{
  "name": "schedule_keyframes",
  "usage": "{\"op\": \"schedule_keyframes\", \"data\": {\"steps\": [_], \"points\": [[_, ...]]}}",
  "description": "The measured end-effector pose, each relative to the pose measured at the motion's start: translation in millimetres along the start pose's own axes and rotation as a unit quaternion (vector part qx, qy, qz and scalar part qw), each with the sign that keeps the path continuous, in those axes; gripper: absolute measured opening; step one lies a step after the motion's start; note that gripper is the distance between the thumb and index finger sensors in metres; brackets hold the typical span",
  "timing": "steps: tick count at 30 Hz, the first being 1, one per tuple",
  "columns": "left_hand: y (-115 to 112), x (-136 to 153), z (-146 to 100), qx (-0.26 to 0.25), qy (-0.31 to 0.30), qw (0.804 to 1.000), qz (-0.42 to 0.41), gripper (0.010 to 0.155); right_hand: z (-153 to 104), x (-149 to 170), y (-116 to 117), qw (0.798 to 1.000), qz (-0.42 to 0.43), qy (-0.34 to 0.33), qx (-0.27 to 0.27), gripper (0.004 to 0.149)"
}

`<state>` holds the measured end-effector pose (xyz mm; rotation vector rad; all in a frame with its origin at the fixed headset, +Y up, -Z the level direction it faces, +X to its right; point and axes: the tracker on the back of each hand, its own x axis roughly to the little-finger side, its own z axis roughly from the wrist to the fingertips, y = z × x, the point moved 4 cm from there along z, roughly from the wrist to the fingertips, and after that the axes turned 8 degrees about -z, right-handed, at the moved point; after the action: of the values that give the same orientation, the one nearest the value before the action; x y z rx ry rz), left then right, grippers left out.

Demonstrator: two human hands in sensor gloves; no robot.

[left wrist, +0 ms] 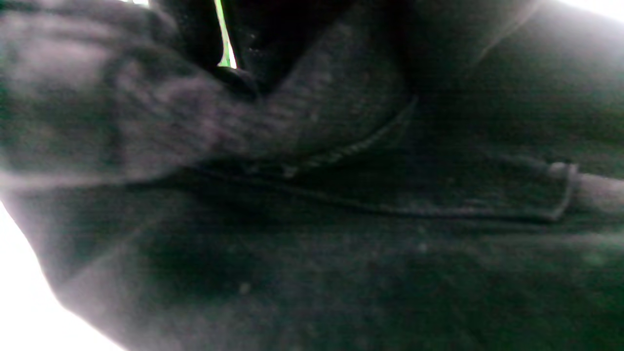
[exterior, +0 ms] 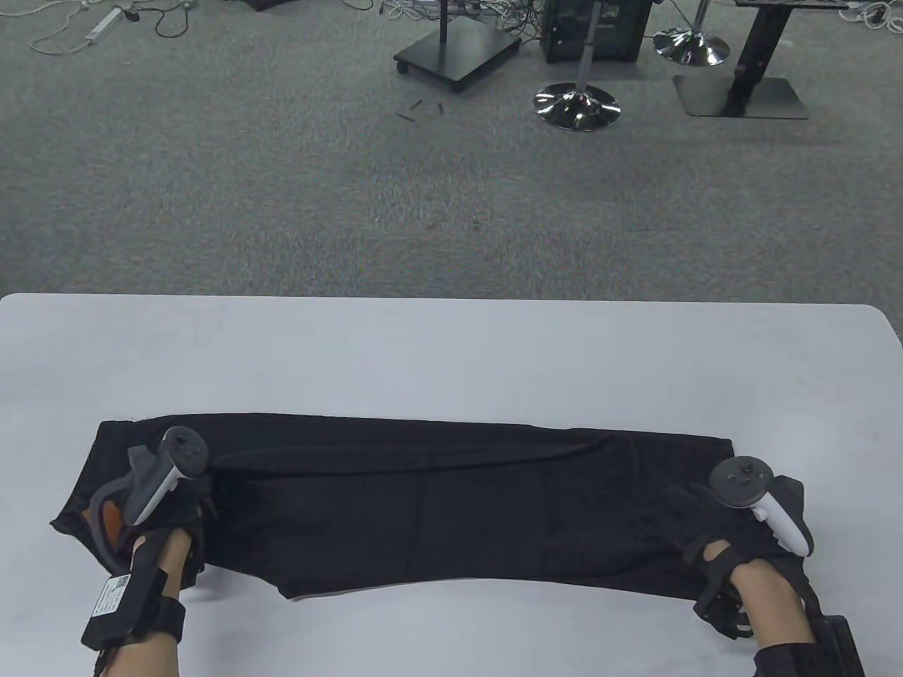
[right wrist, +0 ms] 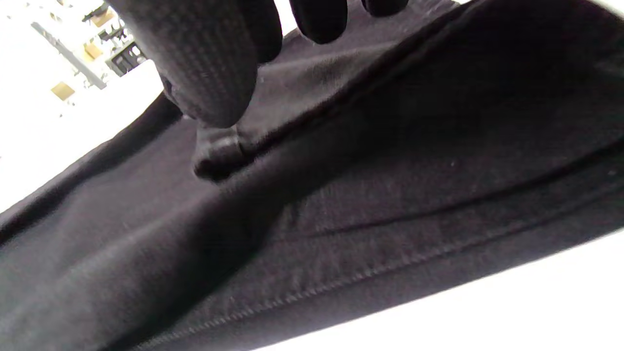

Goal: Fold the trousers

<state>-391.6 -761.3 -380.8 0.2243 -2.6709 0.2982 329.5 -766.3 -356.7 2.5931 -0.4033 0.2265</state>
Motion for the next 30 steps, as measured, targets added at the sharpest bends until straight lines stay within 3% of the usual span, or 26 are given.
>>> {"op": "schedule_keyframes", "data": {"steps": [5,9,13,16,18,21,24,25,27,28,30], "points": [[-3,0,0,0.015,0.004,0.999,0.031,0.052,11,-15,15,0.999,-0.032,-0.011,-0.003,0.079],[0,3,-1,0.062,0.021,0.997,0.048,0.052,17,-23,28,0.996,-0.081,0.003,-0.021,0.089],[3,7,-3,0.104,0.032,0.993,0.053,0.051,16,-34,23,0.994,-0.095,0.011,0.046,0.068],[5,8,-4,0.118,0.03,0.991,0.06,0.051,14,-36,4,0.996,-0.036,-0.009,0.084,0.046],[9,10,-4,0.102,0.019,0.993,0.055,0.051,11,-31,-12,0.996,0.024,-0.02,0.084,0.044],[14,10,-6,0.053,0.003,0.997,0.047,0.051,3,-15,-51,0.983,0.121,-0.014,0.135,0.043],[8,9,-6,0.055,0.001,0.998,0.044,0.051,-1,12,-79,0.943,0.275,-0.012,0.184,0.044],[5,10,-6,0.055,0.002,0.998,0.04,0.051,-3,24,-83,0.919,0.336,-0.008,0.208,0.046],[2,12,-6,0.054,0.002,0.998,0.03,0.051,-3,42,-81,0.893,0.393,0.012,0.217,0.049],[2,13,-7,0.047,0.001,0.999,0.027,0.051,-2,47,-77,0.897,0.391,0.024,0.206,0.051],[1,13,-7,0.049,0.0,0.998,0.026,0.051,1,61,-64,0.926,0.334,0.056,0.164,0.053]]}}
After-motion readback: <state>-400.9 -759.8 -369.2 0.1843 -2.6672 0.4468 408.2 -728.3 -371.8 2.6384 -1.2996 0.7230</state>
